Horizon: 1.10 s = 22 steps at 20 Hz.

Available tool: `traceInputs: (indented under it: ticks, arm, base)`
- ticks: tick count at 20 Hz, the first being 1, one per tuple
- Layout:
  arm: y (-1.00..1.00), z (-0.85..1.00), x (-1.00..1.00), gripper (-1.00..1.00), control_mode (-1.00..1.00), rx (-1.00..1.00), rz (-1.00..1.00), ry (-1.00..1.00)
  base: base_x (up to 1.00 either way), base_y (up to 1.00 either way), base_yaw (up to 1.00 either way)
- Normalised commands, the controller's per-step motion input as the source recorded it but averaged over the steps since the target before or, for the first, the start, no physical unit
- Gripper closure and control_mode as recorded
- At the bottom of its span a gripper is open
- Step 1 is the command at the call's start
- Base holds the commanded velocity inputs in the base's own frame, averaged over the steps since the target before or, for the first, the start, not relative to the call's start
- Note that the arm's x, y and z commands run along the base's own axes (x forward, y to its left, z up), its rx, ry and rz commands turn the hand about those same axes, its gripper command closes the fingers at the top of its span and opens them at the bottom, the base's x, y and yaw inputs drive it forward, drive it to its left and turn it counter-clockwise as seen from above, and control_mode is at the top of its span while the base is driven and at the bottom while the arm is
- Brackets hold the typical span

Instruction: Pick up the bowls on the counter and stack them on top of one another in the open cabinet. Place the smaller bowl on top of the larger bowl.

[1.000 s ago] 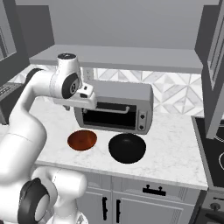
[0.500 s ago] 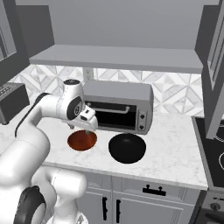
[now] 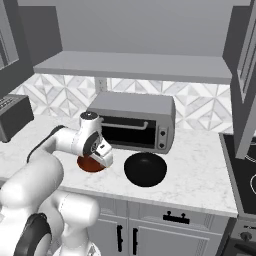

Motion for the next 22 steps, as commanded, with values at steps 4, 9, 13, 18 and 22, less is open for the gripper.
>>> traceInputs:
  ticks: [4,9,13,18,22]
  arm:
    - [0.0,-0.24,0.27,-1.0,-1.0,0.0,-0.03,0.04]
    - [-0.01,-0.26,0.08,-1.0,-1.0,0.0,0.0,0.12]
    - [-0.09,-0.33,0.02,-1.0,-1.0,0.0,-0.01,0.04]
    - [-0.04,-0.13,0.13,-1.0,-1.0,0.01,-0.01,0.0]
    - [0.0,-0.14,0.22,-1.0,-1.0,0.0,0.0,0.0]
  base:
    - [0.0,0.0,0.0]
    - [0.0,0.0,0.0]
    - [0.0,0.0,0.0]
    - [0.0,0.0,0.0]
    - [0.0,0.0,0.0]
